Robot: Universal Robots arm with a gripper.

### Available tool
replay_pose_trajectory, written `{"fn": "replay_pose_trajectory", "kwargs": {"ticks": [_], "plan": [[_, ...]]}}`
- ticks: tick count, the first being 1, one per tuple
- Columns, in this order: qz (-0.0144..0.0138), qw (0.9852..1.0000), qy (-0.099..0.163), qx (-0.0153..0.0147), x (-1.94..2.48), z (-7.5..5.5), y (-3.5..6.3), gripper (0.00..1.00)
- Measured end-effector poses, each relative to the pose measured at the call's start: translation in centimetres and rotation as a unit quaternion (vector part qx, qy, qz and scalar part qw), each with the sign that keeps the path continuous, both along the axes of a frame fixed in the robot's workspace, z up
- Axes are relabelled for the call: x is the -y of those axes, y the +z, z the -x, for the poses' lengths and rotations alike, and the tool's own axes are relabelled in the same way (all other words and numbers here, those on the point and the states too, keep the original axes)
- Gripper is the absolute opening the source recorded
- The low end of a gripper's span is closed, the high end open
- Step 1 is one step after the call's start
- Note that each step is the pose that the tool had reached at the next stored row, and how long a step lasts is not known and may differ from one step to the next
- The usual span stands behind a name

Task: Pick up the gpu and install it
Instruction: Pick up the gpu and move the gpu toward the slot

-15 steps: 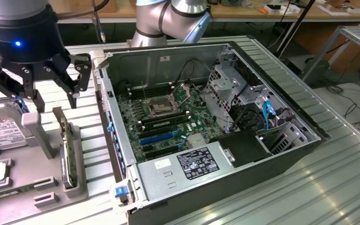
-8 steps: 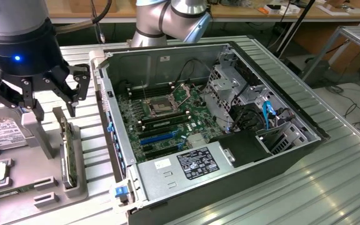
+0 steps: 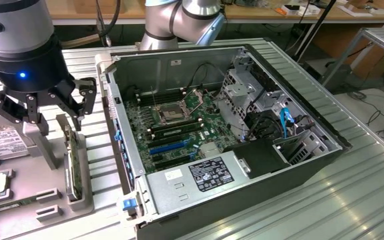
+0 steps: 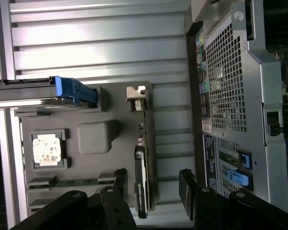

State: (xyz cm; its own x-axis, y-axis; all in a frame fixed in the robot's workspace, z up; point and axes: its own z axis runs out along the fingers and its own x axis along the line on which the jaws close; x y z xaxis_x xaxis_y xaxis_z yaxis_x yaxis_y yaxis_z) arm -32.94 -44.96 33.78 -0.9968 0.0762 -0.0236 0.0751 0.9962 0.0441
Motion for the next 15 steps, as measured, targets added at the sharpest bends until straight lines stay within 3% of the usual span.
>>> {"fn": "replay_pose_trajectory", "kwargs": {"ticks": [15], "plan": [[0.0, 1.0, 0.0, 0.0, 0.2, 0.2, -2.9, 0.56]]}}
